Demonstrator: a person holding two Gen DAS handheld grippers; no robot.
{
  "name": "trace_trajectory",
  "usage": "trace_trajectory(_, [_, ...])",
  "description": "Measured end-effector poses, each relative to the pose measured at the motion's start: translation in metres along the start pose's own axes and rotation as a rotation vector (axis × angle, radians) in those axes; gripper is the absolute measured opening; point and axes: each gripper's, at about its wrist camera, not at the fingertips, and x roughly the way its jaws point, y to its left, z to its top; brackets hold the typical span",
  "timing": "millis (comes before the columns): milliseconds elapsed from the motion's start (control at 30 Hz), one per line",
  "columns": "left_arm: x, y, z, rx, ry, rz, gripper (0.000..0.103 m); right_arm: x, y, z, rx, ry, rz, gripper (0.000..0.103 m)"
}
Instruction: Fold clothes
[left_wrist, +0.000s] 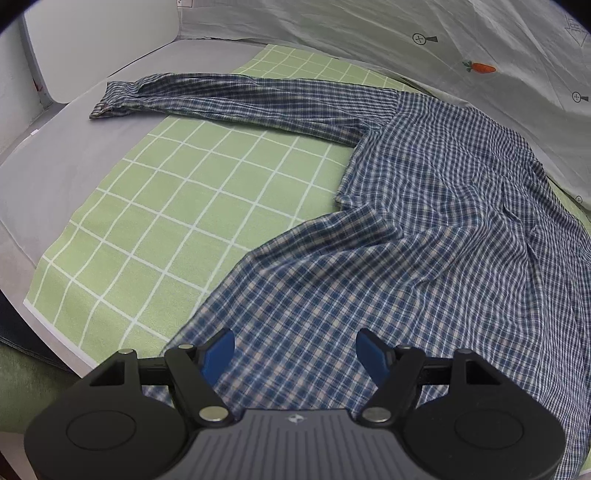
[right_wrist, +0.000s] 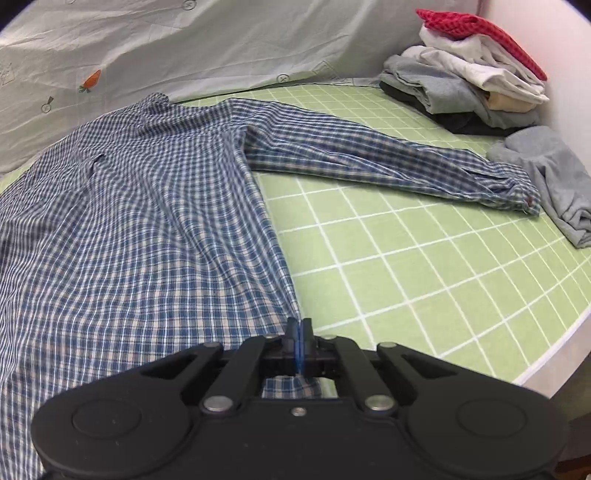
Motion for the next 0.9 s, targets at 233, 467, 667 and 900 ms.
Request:
trace_trajectory(233, [-0.007,-0.015,0.0,-0.002,-0.023,0.004,0.074,0.002,0.002,0.016,0.013,0.001,-0.064,0.048])
trace_trajectory(467, [0.002,-0.032,0.022,-0.009,-0.053,-0.002,0.074,0.011,0.023,0.062,-0.041,-0.103,-0.022,0.081])
trace_trajectory(667, [0.02,-0.05,0.058,0.012,-0.074,0.001,0.074,0.046,0.068,0.122,-0.136,-0.155,0.086,0.081])
trace_trajectory(900, [0.064,-0.066,0.118,0.009,-0.067,0.015,0.074,0.123,0.142,0.218,-0.192,-0.157,0.229,0.081])
